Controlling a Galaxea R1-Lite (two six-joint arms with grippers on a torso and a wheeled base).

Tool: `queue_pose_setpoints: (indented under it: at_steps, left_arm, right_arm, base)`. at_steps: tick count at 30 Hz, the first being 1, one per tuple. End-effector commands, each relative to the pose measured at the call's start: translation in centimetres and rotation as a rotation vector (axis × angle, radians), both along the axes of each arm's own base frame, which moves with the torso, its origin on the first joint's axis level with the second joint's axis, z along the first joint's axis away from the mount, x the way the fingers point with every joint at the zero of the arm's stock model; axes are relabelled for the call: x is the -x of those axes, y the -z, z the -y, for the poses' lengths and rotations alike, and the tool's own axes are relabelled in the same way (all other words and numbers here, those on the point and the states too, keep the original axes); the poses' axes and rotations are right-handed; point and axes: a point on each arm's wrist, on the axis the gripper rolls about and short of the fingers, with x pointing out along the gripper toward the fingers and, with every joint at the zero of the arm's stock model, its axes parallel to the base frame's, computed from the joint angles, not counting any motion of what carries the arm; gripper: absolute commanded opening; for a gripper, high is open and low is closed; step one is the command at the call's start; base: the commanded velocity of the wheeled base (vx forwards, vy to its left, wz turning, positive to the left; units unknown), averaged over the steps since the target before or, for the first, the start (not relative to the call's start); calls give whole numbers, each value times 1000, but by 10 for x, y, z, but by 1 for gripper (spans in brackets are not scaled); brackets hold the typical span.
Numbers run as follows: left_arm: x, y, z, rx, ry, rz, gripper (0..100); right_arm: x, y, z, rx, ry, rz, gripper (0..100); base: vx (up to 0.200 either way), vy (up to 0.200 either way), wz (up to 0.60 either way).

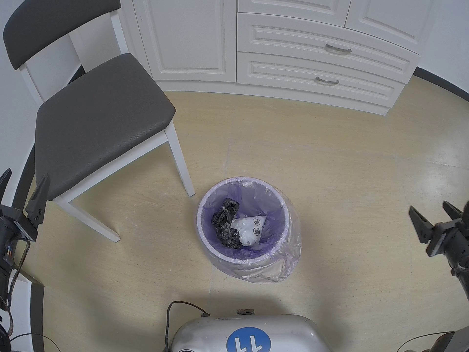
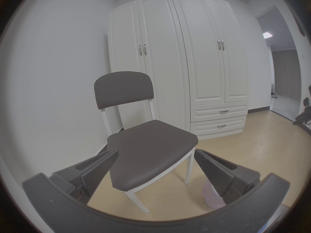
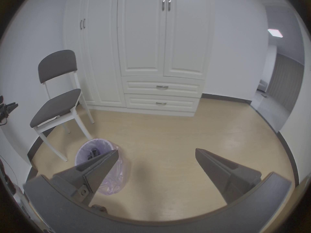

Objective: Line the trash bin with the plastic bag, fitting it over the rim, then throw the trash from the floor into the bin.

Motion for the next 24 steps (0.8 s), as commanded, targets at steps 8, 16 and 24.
queue_pose_setpoints:
  at_steps: [8, 16, 24]
  left_arm:
    - [55, 0, -7, 25, -6, 59, 100]
    - [88, 3, -10, 38, 3, 53, 100]
    - [125, 18, -13, 46, -3, 66, 100]
  right_arm:
    - [99, 14, 58, -29, 367, 230, 100]
    - [126, 38, 60, -27, 459, 264, 100]
    - [145, 53, 57, -33, 437, 339, 100]
  base:
    - [0, 0, 0]
    - [0, 0, 0]
    - [0, 0, 0]
